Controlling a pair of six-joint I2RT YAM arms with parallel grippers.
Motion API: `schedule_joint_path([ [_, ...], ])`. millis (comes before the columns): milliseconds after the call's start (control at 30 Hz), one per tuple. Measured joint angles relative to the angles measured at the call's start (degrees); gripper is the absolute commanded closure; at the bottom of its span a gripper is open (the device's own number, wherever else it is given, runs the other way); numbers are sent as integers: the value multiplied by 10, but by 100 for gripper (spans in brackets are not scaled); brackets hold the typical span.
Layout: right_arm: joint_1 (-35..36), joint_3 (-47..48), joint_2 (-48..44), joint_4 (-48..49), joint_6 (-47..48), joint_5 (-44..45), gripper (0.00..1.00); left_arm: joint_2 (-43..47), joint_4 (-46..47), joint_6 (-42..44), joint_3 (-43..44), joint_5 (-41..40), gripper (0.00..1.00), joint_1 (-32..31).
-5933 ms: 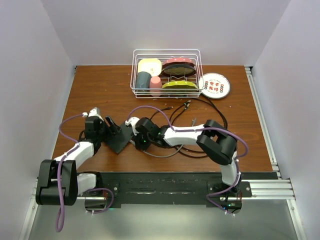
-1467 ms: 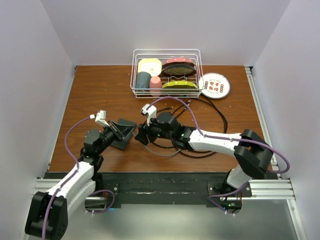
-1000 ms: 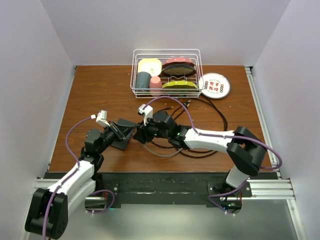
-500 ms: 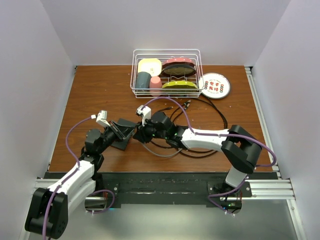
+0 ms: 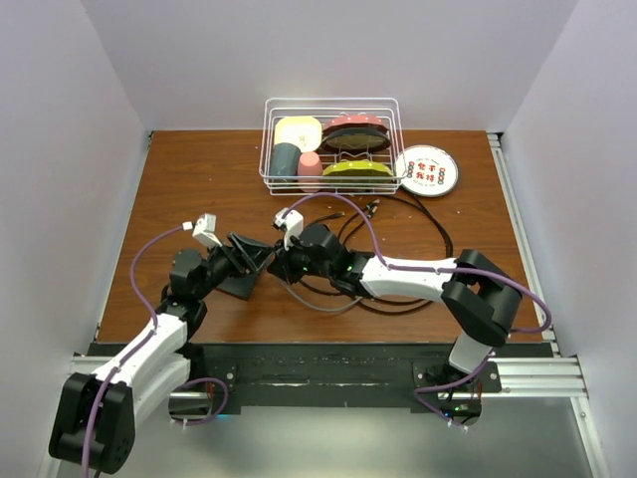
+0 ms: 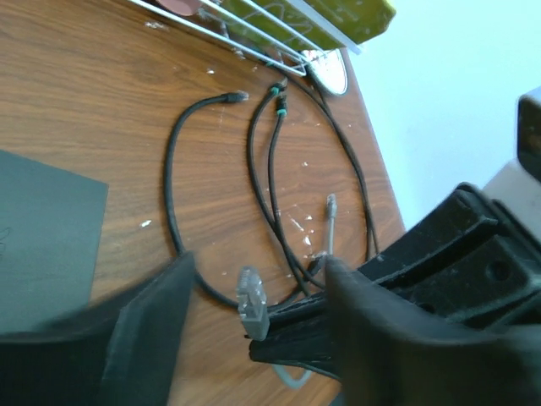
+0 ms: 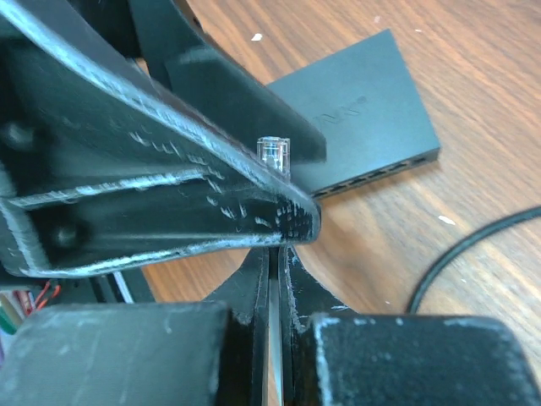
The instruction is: Insert the plug into the switch port
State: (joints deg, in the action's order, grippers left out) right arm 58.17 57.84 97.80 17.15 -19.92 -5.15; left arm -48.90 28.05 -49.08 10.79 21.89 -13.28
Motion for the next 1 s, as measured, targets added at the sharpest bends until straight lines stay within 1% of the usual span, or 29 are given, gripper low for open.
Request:
schedule_joint_path([
  [100,0,0,-5,-14,6,11,100,-3,-48,26,40,-24,15,0],
  [233,-1,0,-23,-38,21,17,100,-17,-124,72,113,-78,15,0],
  [300,-1,0,-31,-45,30,17,100,-33,-148,93,142,-101,15,3],
  [433,-1,0,-33,-73,56,11,100,-84,-193,129,180,-125,16,35],
  [567,-1,6,-23,-117,89,2,100,-147,-235,154,182,-131,17,93],
  [633,-1,16,-9,-139,103,-4,100,-177,-252,160,182,-137,17,109],
  [833,0,30,31,-193,132,-18,100,-236,-256,171,159,-136,19,118],
  [1000,11,56,73,-219,142,-25,100,-236,-206,174,130,-115,23,118],
])
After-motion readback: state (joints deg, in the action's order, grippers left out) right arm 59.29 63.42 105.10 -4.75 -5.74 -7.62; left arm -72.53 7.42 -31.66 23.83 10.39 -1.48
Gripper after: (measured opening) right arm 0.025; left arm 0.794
